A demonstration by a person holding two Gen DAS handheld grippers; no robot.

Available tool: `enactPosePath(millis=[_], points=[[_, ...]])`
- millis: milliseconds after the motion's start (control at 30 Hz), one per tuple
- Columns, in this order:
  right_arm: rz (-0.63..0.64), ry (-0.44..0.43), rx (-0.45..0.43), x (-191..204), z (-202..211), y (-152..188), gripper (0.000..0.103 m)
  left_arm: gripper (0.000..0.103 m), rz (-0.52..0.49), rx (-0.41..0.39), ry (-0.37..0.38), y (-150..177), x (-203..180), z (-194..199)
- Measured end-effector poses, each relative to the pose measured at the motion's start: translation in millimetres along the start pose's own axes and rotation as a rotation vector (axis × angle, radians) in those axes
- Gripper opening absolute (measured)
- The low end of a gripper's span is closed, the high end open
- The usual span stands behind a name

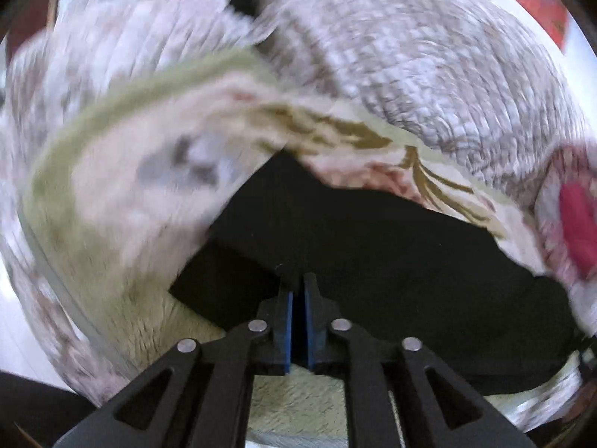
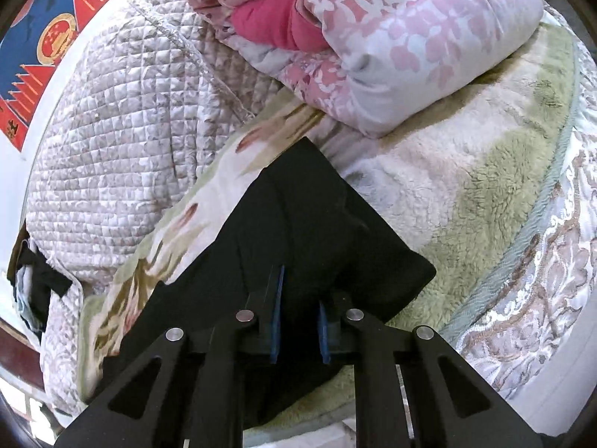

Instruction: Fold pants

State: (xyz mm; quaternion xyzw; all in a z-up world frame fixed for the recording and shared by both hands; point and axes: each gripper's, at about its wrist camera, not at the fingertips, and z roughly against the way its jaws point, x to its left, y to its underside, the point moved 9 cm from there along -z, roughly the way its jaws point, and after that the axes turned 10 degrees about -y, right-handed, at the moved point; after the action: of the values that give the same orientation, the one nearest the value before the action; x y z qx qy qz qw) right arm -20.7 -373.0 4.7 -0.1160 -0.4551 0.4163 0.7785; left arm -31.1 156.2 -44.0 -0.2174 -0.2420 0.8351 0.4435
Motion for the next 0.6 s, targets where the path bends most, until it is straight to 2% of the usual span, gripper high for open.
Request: enactPosePath(millis=[67, 167, 333, 400, 433, 500, 600], points=[[0.012, 0.003, 0.004, 0, -1, 1, 0.015, 0.016, 0.053, 0.027, 0.012, -4, 8, -9], [0.006, 0.008, 0.017, -4, -3, 2, 0.015, 0.024, 0.104, 0.024, 0.018, -7, 15, -14], [0.001, 0.008, 0.029, -7, -6, 2, 0.015, 0.024, 0.098, 0.018, 0.015, -10, 13, -22], [0.013, 0.000, 0.035, -3, -8, 2, 0.015, 0.007, 0.052, 0.001, -0.015, -12, 7, -23], [0.017, -0.006, 0.034, -2, -7, 0, 0.012, 0.004, 0.031, -0.005, -0.027, -12, 5, -23], [0.003, -0.051, 0.031, 3, 0, -3, 0.010, 0.004, 0.025, -0.031, -0.028, -16, 5, -13], [0.003, -0.074, 0.004, 6, 15, -10, 0.009, 0.004, -0.021, -0.121, -0.029, -27, 3, 11]])
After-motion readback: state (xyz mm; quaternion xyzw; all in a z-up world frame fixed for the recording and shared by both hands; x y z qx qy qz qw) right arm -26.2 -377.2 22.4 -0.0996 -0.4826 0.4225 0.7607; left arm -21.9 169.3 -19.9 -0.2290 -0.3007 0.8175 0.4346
